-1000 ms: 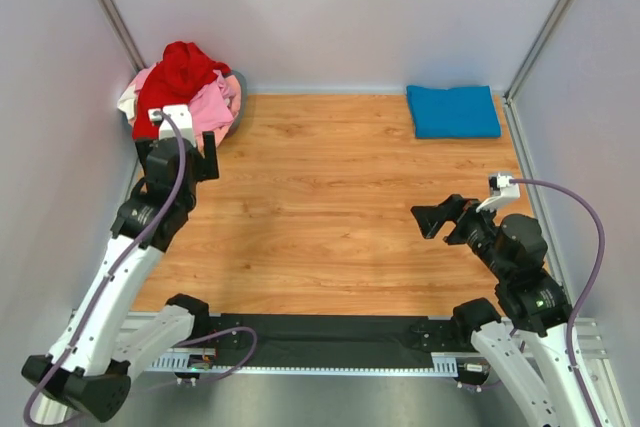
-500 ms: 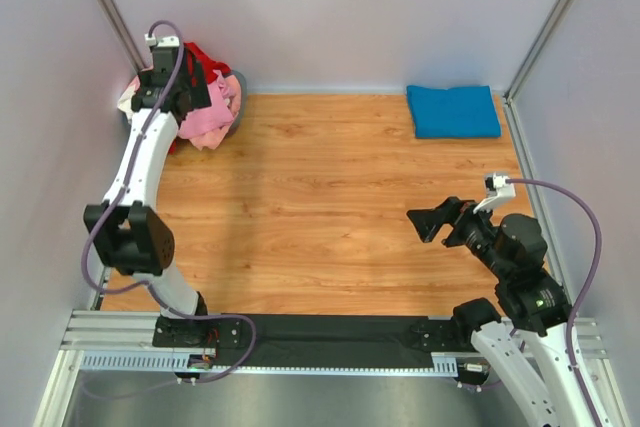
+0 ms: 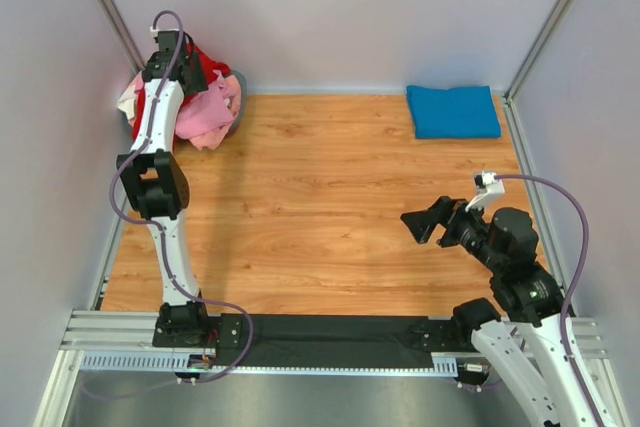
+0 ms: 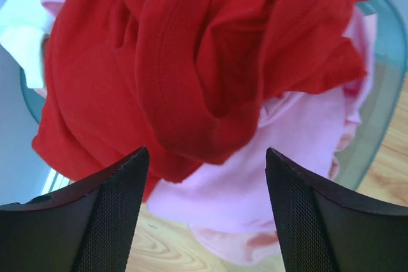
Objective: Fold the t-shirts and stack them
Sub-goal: Grab the tshirt from the pile
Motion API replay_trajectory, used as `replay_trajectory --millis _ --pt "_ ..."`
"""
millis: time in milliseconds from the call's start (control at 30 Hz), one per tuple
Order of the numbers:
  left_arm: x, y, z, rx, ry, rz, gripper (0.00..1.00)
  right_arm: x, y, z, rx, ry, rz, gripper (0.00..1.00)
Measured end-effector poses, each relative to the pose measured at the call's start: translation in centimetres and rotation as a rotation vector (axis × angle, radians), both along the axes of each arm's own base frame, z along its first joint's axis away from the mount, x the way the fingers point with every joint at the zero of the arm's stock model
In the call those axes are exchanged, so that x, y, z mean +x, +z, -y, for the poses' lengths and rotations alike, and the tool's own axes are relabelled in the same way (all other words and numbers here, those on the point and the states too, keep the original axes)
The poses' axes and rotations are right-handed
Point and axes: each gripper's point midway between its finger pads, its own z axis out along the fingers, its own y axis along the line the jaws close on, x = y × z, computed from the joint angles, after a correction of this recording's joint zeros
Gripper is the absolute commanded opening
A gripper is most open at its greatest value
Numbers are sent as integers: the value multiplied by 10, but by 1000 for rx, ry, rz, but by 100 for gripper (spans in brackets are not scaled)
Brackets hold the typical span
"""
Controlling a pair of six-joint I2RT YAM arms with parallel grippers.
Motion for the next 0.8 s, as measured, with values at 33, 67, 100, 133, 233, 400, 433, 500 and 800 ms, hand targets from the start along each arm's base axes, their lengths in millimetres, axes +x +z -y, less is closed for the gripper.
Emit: replay_trajectory --millis 33,67,100,133,233,400,433,500,800 --pt "3 -5 -2 -6 3 -4 77 0 -1 0 -1 2 -2 100" --pt "5 -13 -3 -10 6 -14 74 1 -2 -1 -2 1 -7 100" --pt "5 -19 -5 -15 9 -25 59 1 -2 -1 -3 1 -12 100" --pt "6 -23 -6 -20 13 -30 47 2 -3 -1 -5 2 -16 100" --pt "8 -27 -7 -32 19 -26 0 4 -7 -2 -10 2 -30 100" --pt "17 -7 1 -34 -17 32 0 6 -10 -2 -16 1 -47 100" --pt "17 -3 4 -32 -23 40 0 6 -11 -2 -16 1 -49 100" --pt "14 18 17 -16 -55 68 0 6 -12 -2 -17 1 -51 100" --pt "-88 221 212 96 -530 383 0 6 -9 3 -25 -25 -50 99"
